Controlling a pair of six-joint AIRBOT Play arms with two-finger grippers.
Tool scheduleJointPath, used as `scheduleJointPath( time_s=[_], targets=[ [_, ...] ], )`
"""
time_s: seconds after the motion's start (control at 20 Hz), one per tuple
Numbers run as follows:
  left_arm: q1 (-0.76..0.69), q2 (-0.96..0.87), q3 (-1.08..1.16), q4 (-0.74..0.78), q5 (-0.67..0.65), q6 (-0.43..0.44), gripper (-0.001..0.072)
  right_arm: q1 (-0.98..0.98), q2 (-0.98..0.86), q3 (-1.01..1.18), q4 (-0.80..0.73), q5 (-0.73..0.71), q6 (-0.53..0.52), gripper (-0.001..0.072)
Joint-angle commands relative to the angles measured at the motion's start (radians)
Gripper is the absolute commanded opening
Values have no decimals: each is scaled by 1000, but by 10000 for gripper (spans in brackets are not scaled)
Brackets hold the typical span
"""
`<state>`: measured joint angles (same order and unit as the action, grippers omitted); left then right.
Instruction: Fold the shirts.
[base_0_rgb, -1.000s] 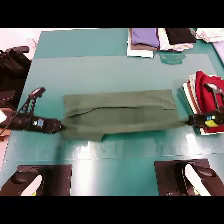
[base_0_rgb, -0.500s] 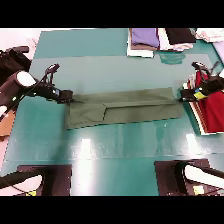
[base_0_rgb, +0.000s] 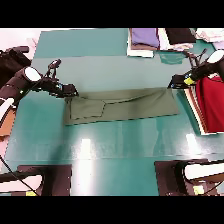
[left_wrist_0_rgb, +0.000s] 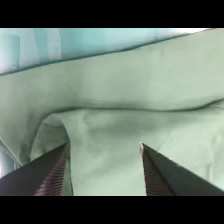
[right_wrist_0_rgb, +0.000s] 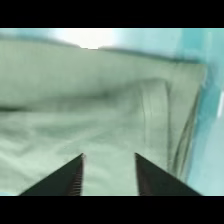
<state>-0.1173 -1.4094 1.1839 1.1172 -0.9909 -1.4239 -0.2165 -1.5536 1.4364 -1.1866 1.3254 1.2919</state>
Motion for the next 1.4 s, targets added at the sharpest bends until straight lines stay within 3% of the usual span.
scheduleJointPath(
  time_s=[0.0,0.05,0.1,0.15,0.2,0.25,0.4,0.7,0.8,0.9,0.95,1.35],
  targets=[
    [0,-3,61,2,-94,-1,535,-88,-19,25,77,84,-53,511],
    [0,-3,77,0,-120,-9,535,-128,-18,14,79,117,-61,585],
    [0,-2,87,-9,-144,-16,534,-174,-18,-3,85,142,-63,599],
    [0,-2,87,-29,-159,-16,382,-217,-18,-30,107,139,-63,599],
    [0,-4,86,-45,-175,-14,92,-264,-19,-69,146,124,-68,599],
    [0,-5,85,-64,-173,-13,33,-302,-21,-110,188,103,-84,599],
    [-8,-5,81,-137,-122,-15,24,-357,-66,-203,278,92,-144,587],
    [-177,-17,82,-145,37,-58,23,-264,-120,-266,279,-5,-153,541],
    [-244,-39,83,-146,126,-85,22,-214,-120,-259,278,-17,-172,366],
    [-305,-81,92,-163,182,-98,22,-167,-119,-229,278,-8,-180,111],
    [-331,-110,109,-175,191,-97,22,-151,-115,-199,279,11,-180,20],
    [-476,-433,435,-182,148,-95,22,19,120,109,280,106,-56,19]
  ],
)
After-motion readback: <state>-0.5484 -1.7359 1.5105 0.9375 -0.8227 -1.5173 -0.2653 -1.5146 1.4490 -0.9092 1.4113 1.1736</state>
